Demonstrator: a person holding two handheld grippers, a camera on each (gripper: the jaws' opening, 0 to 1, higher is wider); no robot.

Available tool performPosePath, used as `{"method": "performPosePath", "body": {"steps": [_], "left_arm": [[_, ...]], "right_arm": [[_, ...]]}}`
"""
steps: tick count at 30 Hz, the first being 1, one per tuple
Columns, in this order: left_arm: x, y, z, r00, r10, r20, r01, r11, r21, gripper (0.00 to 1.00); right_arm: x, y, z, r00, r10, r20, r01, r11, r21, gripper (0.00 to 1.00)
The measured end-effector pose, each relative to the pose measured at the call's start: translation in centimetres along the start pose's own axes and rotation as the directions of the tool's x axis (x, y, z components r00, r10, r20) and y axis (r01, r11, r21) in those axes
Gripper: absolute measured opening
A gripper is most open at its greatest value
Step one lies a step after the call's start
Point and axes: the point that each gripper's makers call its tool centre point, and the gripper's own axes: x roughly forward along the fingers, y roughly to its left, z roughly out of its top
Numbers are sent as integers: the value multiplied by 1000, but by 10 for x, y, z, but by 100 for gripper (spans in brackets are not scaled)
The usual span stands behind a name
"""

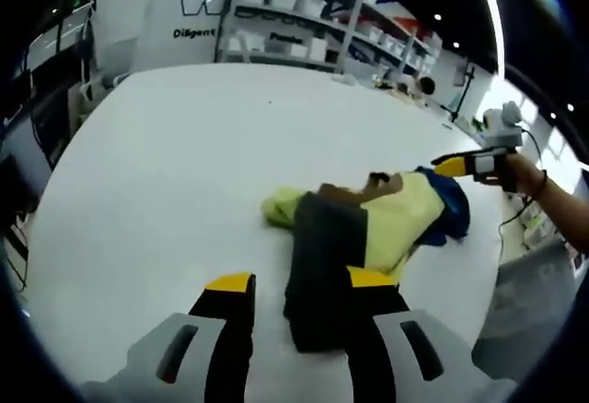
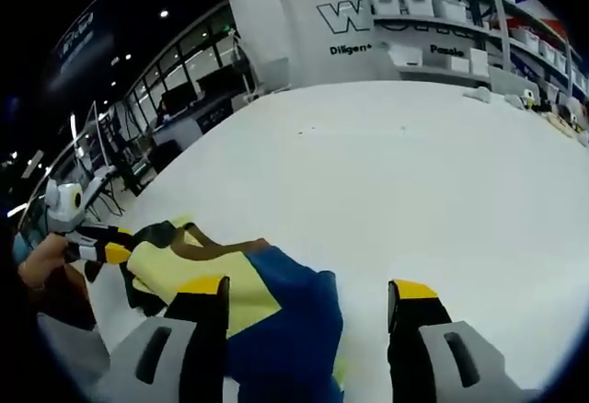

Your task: Fold the garment on the visible template until the final outline fits inside the template.

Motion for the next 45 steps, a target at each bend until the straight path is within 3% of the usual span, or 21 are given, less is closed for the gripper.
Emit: {"method": "performPosePath", "body": {"steps": [3,9,14,17,22,24,30,33,40,45], "left_arm": [[3,1,-5,1000,-6,-21,5,999,-31,37],[7,-5,-14,998,-41,-51,37,996,-78,32],[11,-13,-20,994,-79,-73,72,993,-99,26],[13,-24,-24,985,-144,-91,139,989,-57,20],[13,-27,-20,987,-137,-81,136,990,-27,9],[12,-30,-19,988,-132,-75,133,991,14,2],[7,-34,-18,992,-112,-65,120,985,124,0],[4,-35,-15,994,-92,-57,100,982,163,0],[-15,-39,10,996,-89,19,84,981,172,0],[-27,-45,19,995,-97,22,91,973,211,0]], "right_arm": [[3,-2,-3,1000,0,-2,0,1000,3,64],[5,1,-15,999,28,-36,-28,999,27,56],[7,0,-25,997,37,-71,-34,999,30,44],[7,3,-28,996,58,-70,-54,997,49,36],[5,4,-25,997,57,-47,-58,998,-9,18],[2,6,-23,998,55,-40,-56,998,-24,16],[-3,14,-16,996,88,-16,-89,995,-51,3],[-8,19,-10,995,95,5,-95,992,-83,0],[-24,25,2,995,96,38,-89,984,-152,0],[-32,25,7,997,62,45,-51,973,-225,0]]}}
